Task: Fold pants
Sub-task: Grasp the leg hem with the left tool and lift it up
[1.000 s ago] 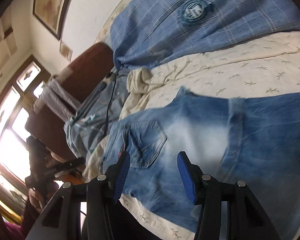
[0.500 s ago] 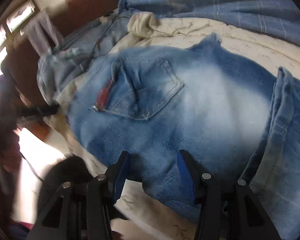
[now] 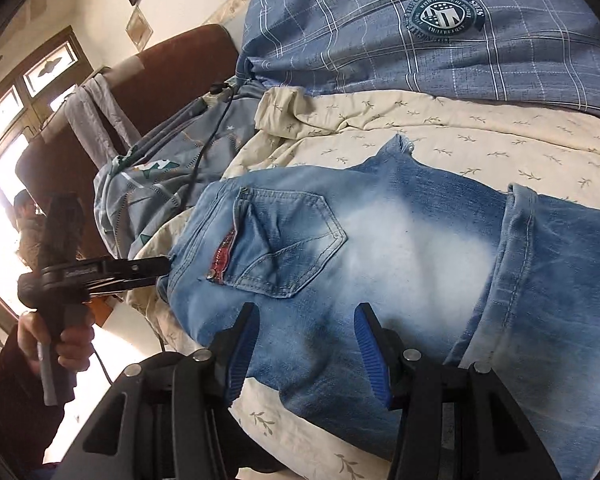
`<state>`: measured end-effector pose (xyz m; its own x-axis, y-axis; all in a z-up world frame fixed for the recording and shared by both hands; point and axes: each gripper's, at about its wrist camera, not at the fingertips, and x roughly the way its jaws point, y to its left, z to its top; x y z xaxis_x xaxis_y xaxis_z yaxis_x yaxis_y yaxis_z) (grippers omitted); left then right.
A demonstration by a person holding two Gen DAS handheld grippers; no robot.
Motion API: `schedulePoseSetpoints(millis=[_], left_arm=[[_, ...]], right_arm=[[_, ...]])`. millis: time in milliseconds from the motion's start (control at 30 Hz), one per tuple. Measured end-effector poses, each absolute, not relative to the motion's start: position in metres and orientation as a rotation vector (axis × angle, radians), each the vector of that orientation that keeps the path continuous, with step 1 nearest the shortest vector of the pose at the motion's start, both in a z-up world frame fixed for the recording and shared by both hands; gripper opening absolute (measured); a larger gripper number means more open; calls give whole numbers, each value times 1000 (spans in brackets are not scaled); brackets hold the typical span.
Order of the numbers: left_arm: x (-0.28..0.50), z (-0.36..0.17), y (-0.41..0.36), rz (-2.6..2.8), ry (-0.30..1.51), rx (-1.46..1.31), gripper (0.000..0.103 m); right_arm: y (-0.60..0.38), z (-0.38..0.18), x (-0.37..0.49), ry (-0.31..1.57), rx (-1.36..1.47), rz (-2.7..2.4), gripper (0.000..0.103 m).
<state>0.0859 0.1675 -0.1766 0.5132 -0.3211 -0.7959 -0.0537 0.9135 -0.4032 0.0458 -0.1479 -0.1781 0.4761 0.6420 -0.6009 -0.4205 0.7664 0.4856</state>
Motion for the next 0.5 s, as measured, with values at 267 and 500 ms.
schedulePoseSetpoints(millis=[267, 500], left_arm=[[99, -190, 167, -185, 1057, -430, 44], [99, -190, 167, -192, 1047, -429, 44]], right_arm=[[-147, -179, 50, 861, 290, 653, 53], [-147, -180, 54, 862, 308, 646, 53]])
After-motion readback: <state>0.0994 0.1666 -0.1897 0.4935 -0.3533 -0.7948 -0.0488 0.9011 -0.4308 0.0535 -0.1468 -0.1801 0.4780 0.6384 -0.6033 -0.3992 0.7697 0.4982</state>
